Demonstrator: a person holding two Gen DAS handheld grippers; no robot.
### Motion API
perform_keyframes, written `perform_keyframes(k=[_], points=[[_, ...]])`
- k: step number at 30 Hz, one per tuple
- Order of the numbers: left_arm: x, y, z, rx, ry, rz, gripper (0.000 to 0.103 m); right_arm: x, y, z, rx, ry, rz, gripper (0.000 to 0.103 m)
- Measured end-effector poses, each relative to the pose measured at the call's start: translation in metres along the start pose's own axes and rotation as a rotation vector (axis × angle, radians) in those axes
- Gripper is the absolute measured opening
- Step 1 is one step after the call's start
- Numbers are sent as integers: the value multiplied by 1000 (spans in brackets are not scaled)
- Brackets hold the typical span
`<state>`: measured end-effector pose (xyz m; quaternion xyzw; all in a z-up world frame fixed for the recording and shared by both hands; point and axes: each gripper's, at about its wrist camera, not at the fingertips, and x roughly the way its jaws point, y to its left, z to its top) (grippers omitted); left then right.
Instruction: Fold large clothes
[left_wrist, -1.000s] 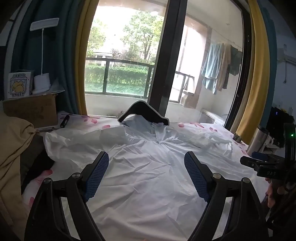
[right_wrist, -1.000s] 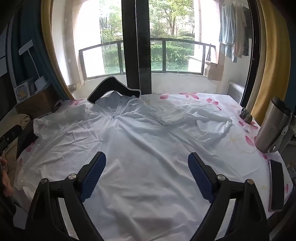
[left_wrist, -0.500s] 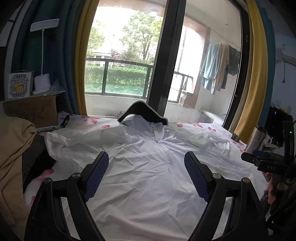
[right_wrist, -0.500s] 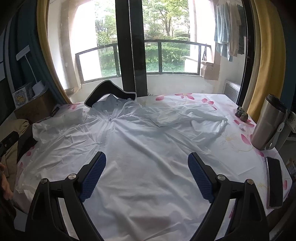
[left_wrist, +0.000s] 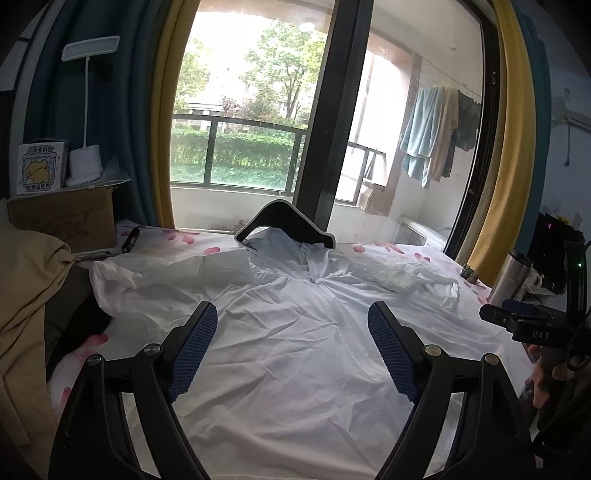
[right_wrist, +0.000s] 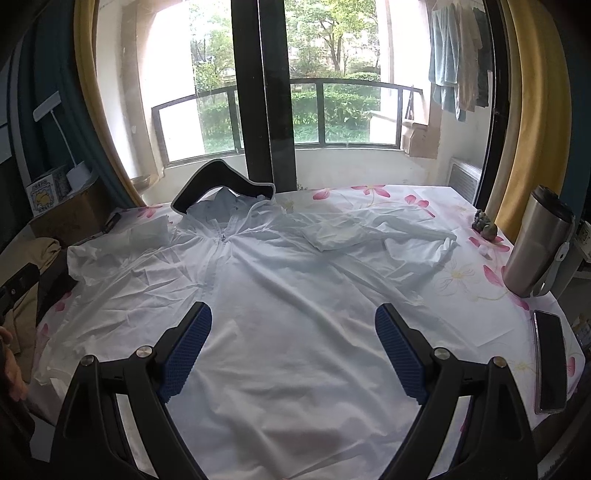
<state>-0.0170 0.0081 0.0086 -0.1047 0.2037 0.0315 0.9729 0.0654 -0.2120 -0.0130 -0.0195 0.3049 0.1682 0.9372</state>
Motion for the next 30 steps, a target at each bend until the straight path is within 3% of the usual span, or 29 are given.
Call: perform_keyframes(k=[30], points=[[4, -1, 4, -6, 5, -8, 86, 7, -4, -2, 6, 14, -3, 90]])
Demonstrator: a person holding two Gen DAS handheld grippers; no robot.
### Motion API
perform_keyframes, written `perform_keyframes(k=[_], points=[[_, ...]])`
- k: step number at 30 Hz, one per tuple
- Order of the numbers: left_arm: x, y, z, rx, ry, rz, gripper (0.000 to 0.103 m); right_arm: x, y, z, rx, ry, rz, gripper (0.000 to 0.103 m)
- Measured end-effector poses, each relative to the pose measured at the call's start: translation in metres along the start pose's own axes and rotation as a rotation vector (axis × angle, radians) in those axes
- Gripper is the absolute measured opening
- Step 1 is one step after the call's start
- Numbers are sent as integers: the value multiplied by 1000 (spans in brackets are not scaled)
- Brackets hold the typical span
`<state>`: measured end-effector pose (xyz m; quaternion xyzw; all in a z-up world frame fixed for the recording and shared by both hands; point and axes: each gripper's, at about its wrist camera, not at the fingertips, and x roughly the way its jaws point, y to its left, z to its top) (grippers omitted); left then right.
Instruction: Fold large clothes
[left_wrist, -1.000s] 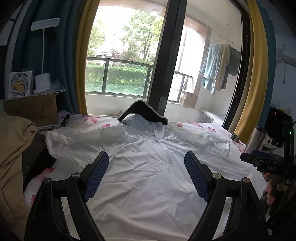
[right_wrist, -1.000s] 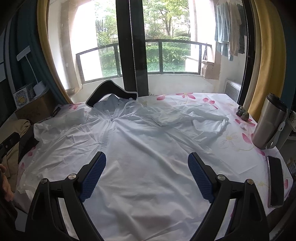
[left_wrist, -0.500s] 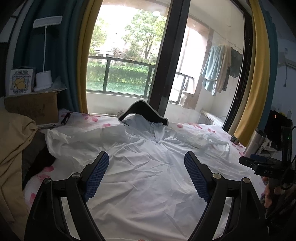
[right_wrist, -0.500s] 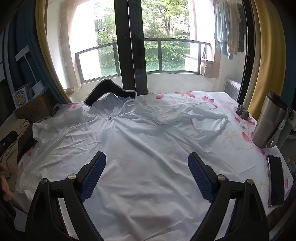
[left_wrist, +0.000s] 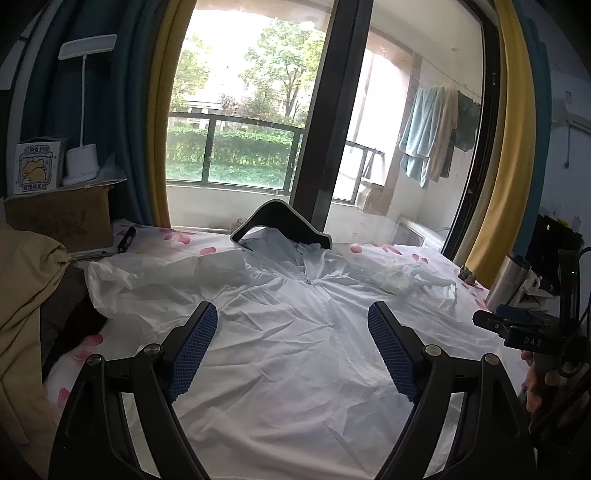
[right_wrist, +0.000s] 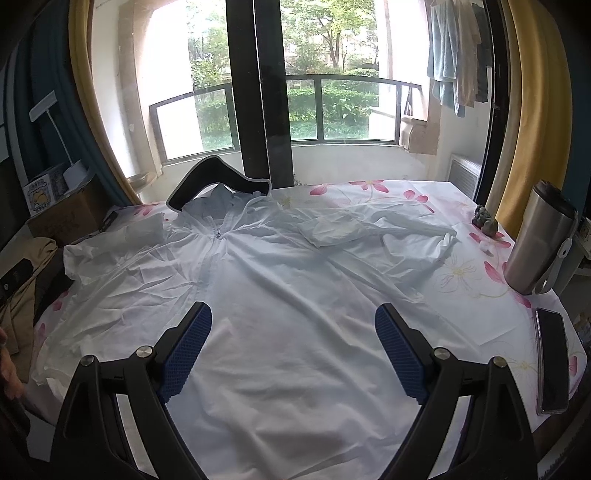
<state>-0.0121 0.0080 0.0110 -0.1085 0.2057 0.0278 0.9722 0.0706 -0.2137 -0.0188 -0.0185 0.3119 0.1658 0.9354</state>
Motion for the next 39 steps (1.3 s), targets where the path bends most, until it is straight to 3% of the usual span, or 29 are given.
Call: perform_keyframes(k=[11, 19, 31, 35, 39], points=[[10, -1, 3, -9, 13, -6, 86, 10, -6, 2, 8, 18, 0, 90], [37, -3, 5, -17, 52, -53, 86, 39, -26, 6, 3, 69, -29, 90], [89, 6, 11, -16, 131, -14, 86, 100, -47, 35, -192, 159, -98, 89], [105, 15, 12, -24, 158, 17, 86, 125, -46, 47, -253, 192, -94, 76], [116, 25, 12, -36, 179, 43, 86, 151, -42, 56, -308, 218, -83, 69]])
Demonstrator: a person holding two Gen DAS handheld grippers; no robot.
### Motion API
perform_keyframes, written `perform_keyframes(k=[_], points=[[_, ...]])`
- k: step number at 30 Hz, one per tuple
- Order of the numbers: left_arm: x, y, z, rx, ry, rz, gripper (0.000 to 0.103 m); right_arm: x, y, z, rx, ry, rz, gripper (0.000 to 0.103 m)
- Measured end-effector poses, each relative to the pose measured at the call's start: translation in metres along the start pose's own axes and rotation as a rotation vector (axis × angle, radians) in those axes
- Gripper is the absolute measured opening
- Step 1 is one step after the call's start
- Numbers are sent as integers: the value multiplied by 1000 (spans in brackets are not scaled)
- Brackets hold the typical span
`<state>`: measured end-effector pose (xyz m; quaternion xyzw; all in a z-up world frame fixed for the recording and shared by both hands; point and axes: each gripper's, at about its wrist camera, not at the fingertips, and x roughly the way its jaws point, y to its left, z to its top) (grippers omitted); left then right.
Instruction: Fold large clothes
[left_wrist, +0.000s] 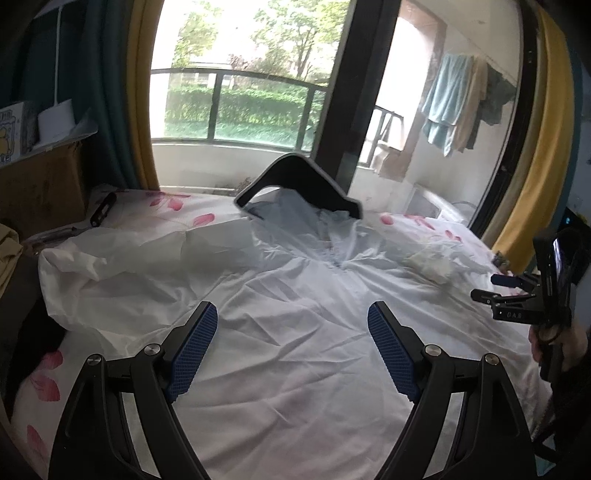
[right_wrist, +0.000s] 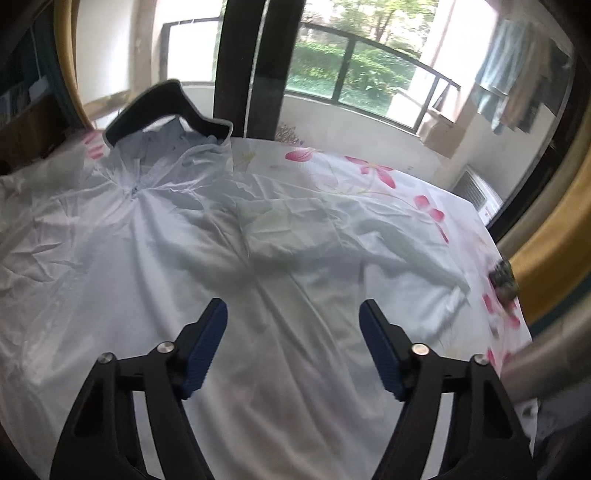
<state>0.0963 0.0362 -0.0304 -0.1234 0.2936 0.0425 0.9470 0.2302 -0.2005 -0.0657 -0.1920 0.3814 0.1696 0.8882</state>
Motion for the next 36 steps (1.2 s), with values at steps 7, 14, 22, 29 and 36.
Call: perform_keyframes(k=[7, 14, 22, 29, 36], points=[[21, 14, 2, -16, 41, 28, 86, 36, 9, 24, -82, 34, 39, 57], [35, 20, 1, -18, 71, 43, 86, 61, 19, 33, -133, 55, 35, 47], [30, 30, 3, -19, 66, 40, 86, 63, 13, 42, -77, 42, 23, 6], [14, 43, 6, -18, 29, 40, 86, 23, 36, 66, -57, -72, 44, 5], [-10, 66, 4, -31, -22, 44, 86, 5, 89, 86, -99, -110, 120, 5]])
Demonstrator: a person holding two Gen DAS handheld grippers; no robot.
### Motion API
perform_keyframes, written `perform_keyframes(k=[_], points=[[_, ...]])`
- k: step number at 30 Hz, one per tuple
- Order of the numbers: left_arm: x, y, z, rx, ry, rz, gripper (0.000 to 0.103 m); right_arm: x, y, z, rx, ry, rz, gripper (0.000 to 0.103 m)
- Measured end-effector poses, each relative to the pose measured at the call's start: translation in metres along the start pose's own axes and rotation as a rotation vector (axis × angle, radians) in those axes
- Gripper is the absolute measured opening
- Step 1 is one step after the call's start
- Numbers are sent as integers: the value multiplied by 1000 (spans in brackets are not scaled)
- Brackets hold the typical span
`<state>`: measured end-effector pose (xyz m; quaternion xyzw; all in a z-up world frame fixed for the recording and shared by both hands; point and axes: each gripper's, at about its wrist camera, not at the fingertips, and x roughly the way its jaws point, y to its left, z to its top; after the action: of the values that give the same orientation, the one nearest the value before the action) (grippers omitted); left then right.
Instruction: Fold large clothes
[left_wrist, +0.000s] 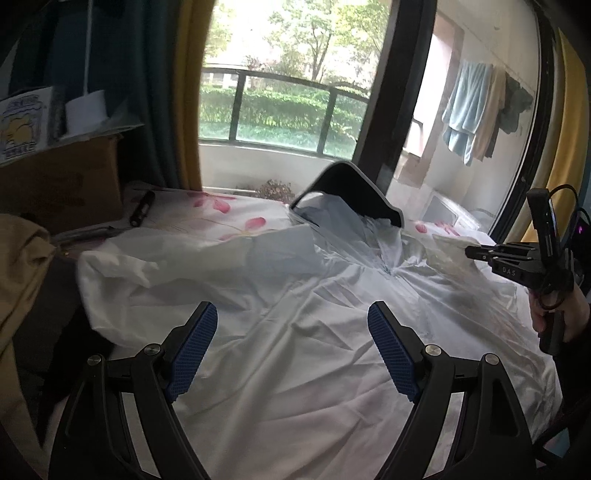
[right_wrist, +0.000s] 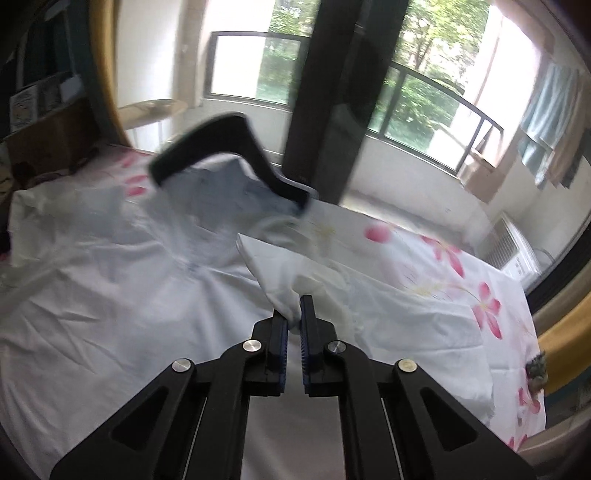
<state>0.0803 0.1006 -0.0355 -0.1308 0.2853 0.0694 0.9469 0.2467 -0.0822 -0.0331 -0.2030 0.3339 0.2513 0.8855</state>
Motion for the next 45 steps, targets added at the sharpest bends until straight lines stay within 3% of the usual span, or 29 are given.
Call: perform_keyframes(k=[19, 25, 32, 34, 38, 45], points=[[-34, 59, -6, -28, -90, 21, 86, 22, 148, 40, -110, 17, 175, 5], [-35, 72, -5, -40, -89, 35, 86, 38, 164, 39, -102, 63, 194, 5], [-30, 74, -1, -29, -75, 35, 86, 59, 167, 32, -4, 130, 255, 7], [-26, 71, 1, -20, -64, 17, 86, 61, 169, 30, -1, 142, 264, 12], [-18, 63, 7, 5, -34, -6, 86, 56, 171, 23, -6, 156, 310, 34], [1, 55, 25, 45, 1, -24, 86, 28, 145, 15, 33, 126, 289, 45]])
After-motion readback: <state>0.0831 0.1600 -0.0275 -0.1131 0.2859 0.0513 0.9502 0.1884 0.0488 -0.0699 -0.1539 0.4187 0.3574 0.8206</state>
